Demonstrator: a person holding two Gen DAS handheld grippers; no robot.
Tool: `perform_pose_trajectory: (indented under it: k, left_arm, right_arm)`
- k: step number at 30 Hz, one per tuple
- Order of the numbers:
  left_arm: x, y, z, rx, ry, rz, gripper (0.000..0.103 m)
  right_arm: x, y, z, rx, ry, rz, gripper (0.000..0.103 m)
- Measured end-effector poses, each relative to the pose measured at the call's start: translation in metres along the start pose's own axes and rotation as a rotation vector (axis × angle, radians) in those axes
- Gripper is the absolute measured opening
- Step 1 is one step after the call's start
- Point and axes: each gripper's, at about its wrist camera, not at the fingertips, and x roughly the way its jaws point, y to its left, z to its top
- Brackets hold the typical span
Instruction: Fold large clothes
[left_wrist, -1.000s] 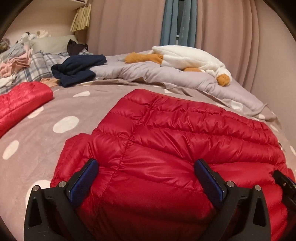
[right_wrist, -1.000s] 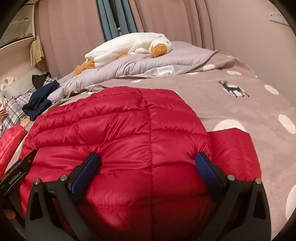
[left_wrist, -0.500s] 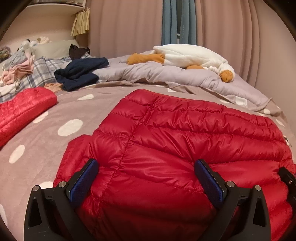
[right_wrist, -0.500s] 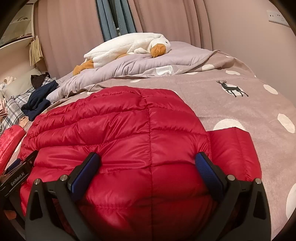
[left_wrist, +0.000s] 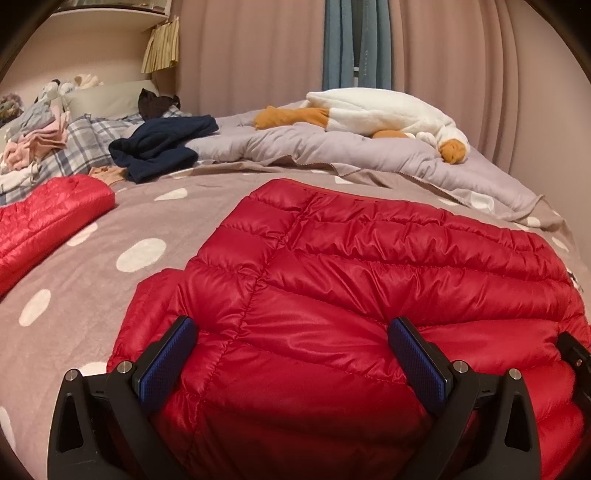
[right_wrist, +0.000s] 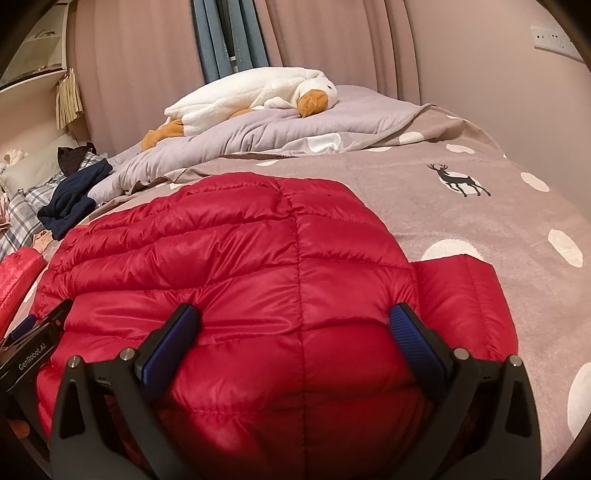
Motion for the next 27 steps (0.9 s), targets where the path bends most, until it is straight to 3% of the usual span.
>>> perform_pose_trajectory:
  k: [8,12,14,17,19,20,22,24,27]
  left_arm:
    - [-0.026,0.012,0.008,-0.03,-0.045,0.039,0.102]
    - [-0.057,0.054,0.017,-0.202,-0.141,0.0,0.102]
    - [-0.068,0.075,0.018,-0.272,-0.183,0.039,0.102]
    - [-0.06,0.103,0.017,-0.351,-0.124,0.043,0.102]
    - [-0.049,0.12,0.011,-0.432,-0.048,0.027,0.102]
    - [-0.044,0.125,0.009,-0.461,-0.01,0.023,0.102]
    - [-0.036,0.134,0.001,-0.51,0.067,0.0,0.102]
    - [-0.034,0.133,-0.006,-0.521,0.107,-0.032,0.102]
    - [-0.033,0.129,-0.012,-0.479,0.131,-0.019,0.102]
  right_arm:
    - [-0.021,0.002,0.006,0.044,-0.039,-0.029,0.103]
    - [-0.048,0.003,0.018,0.093,-0.12,0.084,0.103]
    - [-0.06,0.013,0.024,0.064,-0.144,0.138,0.103]
    - [-0.056,0.038,0.022,-0.066,-0.099,0.111,0.103]
    - [-0.041,0.048,0.014,-0.127,-0.041,0.102,0.103]
    - [-0.025,0.053,0.007,-0.166,0.035,0.104,0.103]
    - [-0.013,0.058,0.001,-0.238,0.056,0.053,0.103]
    - [-0.005,0.059,-0.002,-0.265,0.076,0.015,0.103]
    - [0.01,0.053,-0.004,-0.256,0.116,0.003,0.103]
